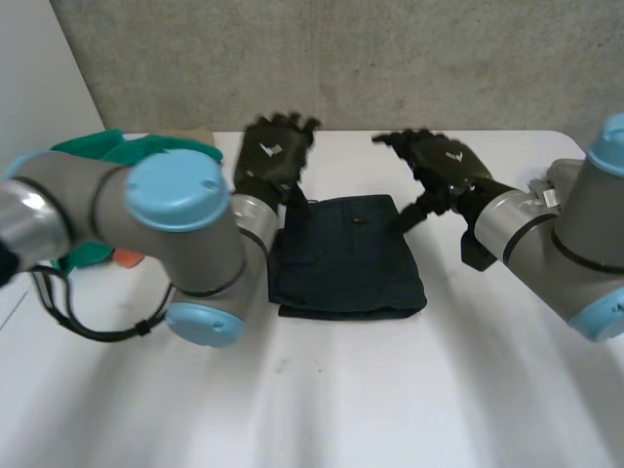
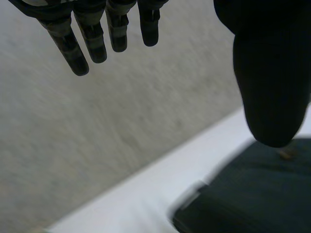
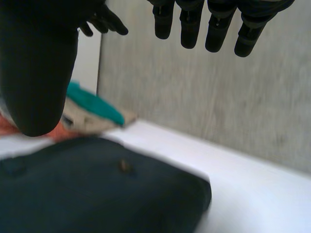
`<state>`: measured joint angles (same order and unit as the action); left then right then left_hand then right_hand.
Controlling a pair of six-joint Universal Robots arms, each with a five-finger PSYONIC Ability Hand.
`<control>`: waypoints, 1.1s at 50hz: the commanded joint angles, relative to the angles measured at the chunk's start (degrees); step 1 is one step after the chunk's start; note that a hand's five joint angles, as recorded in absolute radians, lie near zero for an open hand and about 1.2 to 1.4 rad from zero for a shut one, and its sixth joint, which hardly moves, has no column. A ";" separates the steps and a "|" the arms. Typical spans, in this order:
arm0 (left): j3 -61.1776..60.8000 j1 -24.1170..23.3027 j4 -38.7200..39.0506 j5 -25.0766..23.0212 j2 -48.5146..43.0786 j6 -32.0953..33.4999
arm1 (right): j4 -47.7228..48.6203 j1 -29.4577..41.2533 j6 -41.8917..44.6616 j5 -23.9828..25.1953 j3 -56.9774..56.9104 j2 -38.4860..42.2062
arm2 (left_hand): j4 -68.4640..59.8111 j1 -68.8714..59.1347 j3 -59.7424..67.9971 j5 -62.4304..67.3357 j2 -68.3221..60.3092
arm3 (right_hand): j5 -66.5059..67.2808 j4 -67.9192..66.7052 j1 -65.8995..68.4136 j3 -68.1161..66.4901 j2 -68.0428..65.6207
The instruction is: Fold the laundry.
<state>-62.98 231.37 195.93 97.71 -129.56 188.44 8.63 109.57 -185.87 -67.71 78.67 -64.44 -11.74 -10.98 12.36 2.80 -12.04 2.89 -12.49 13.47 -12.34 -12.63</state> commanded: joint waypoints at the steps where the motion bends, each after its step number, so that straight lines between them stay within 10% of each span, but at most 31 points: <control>1: 10.77 -1.79 -14.51 0.03 -11.94 0.17 | -16.79 -0.68 9.12 1.35 -15.29 15.13 | 0.18 -0.58 -0.80 -1.24 0.48 | -2.89 2.49 -3.47 2.34 2.63; 12: 15.26 -1.53 -24.71 4.51 -16.52 3.33 | -19.78 -0.50 16.40 -0.31 -22.76 26.03 | -1.00 -1.76 0.38 -0.06 -0.69 | -2.89 2.49 -3.47 2.34 2.63; 22: 14.73 -1.79 -27.18 3.02 -7.67 5.00 | -20.41 -0.41 28.89 -6.82 -19.61 16.20 | 1.18 0.43 -1.80 -2.25 1.49 | -2.89 2.49 -3.47 2.34 2.63; 37: 7.00 -0.04 -26.56 -9.81 8.53 -4.66 | 11.49 5.65 30.92 -10.78 18.52 -4.81 | 1.36 0.60 -1.98 -2.42 1.66 | -2.89 2.49 -3.47 2.34 2.63; 55: -0.12 1.37 -23.84 -12.98 10.38 -6.42 | 35.41 12.07 32.76 -14.73 23.21 9.06 | 0.85 0.09 -1.47 -1.91 1.16 | -2.89 2.49 -3.47 2.34 2.63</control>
<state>-62.59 232.79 170.63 84.39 -118.86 181.86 41.67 121.38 -154.59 -80.51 106.61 -60.34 -11.74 -10.71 12.36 2.79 -11.88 2.79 -12.49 13.47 -11.96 -12.14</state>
